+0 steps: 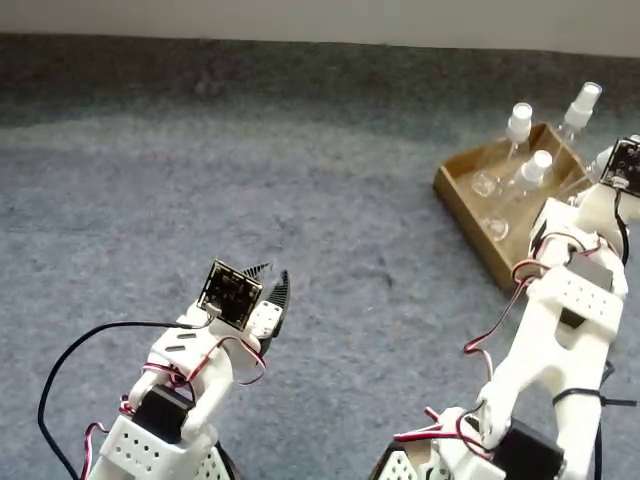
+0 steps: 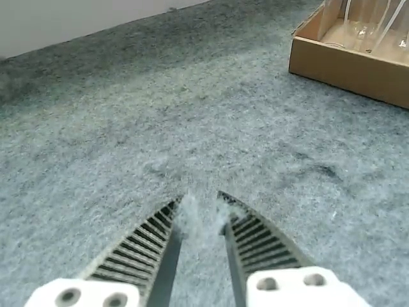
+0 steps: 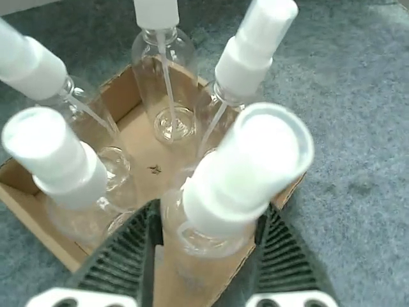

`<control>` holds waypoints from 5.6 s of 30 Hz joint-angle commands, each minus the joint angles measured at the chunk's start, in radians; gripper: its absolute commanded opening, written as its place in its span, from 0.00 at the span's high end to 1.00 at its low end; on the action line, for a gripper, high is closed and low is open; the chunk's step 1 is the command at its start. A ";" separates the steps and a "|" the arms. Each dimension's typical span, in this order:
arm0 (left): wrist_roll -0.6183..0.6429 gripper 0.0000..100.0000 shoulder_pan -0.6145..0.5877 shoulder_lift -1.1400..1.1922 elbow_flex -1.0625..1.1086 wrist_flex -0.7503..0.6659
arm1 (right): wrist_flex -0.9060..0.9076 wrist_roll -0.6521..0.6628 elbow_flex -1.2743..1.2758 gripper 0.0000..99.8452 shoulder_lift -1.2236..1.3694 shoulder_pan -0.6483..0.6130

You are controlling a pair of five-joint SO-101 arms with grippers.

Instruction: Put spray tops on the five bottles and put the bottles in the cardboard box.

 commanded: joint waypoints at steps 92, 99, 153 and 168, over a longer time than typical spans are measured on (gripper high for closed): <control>-0.011 0.95 -0.012 -0.007 0.021 0.003 | 0.461 0.104 -0.229 0.76 -0.378 -0.048; -0.011 0.95 -0.013 -0.010 0.021 0.003 | 0.506 0.104 -0.231 0.76 -0.503 -0.050; -0.212 1.00 -0.449 -0.012 -0.447 0.423 | 0.805 0.097 -0.219 0.76 -1.038 -0.205; -0.212 1.00 -0.449 -0.012 -0.088 0.176 | 0.812 0.097 -0.217 0.76 -1.040 -0.205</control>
